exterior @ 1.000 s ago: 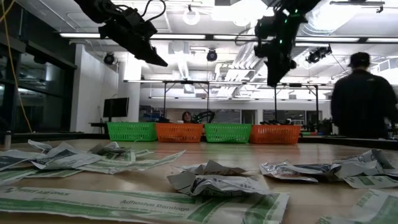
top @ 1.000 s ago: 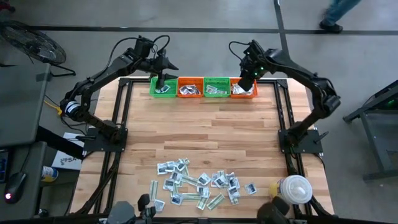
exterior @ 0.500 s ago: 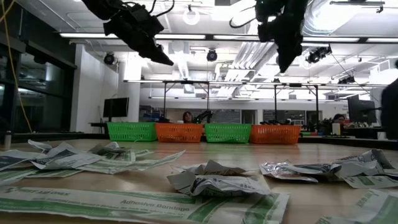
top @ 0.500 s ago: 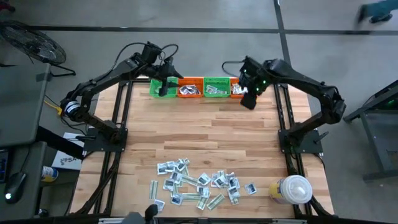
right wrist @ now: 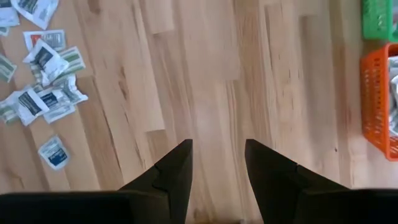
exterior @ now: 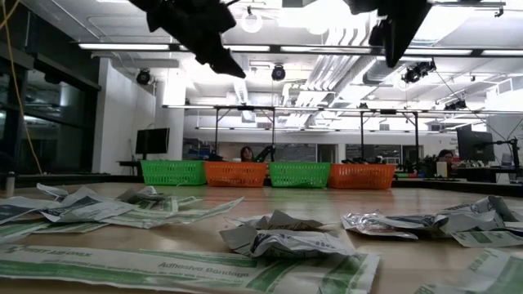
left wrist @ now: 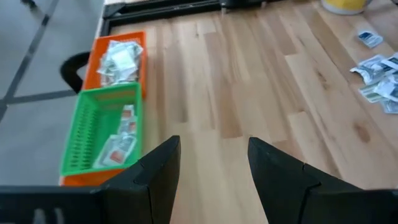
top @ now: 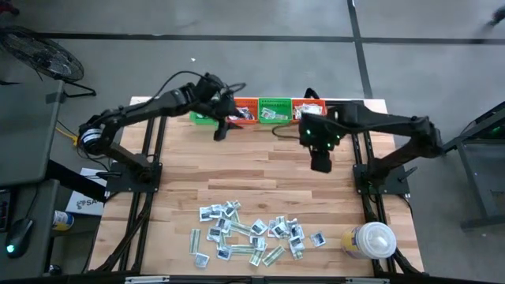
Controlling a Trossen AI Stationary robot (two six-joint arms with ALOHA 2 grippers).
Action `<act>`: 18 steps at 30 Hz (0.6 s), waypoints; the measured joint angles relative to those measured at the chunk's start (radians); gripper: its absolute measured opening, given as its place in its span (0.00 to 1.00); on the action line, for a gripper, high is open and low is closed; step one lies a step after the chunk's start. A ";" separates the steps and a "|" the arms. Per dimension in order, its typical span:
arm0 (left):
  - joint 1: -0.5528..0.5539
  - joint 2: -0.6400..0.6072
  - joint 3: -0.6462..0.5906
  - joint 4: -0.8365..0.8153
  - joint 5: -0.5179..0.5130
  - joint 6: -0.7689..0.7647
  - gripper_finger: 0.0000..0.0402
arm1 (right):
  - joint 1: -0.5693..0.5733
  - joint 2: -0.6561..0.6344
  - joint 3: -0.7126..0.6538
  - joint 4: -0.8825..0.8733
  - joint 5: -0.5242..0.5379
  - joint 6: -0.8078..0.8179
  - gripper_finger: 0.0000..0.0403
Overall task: Pick & Place First Aid Supplies
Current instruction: Put the blue alcohol pad in the left green bin
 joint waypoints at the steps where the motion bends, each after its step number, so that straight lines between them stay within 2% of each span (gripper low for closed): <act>1: -0.029 0.000 0.000 0.000 -0.022 -0.020 0.46 | 0.028 -0.009 -0.001 0.001 0.015 0.016 0.35; 5: -0.147 0.000 0.000 0.011 -0.121 -0.098 0.46 | 0.146 -0.081 -0.084 0.060 0.053 0.094 0.35; 13: -0.391 0.000 0.000 0.076 -0.341 -0.266 0.46 | 0.412 -0.288 -0.419 0.280 0.042 0.381 0.35; 18: -0.528 0.000 0.000 0.107 -0.511 -0.368 0.46 | 0.569 -0.334 -0.573 0.422 0.005 0.523 0.35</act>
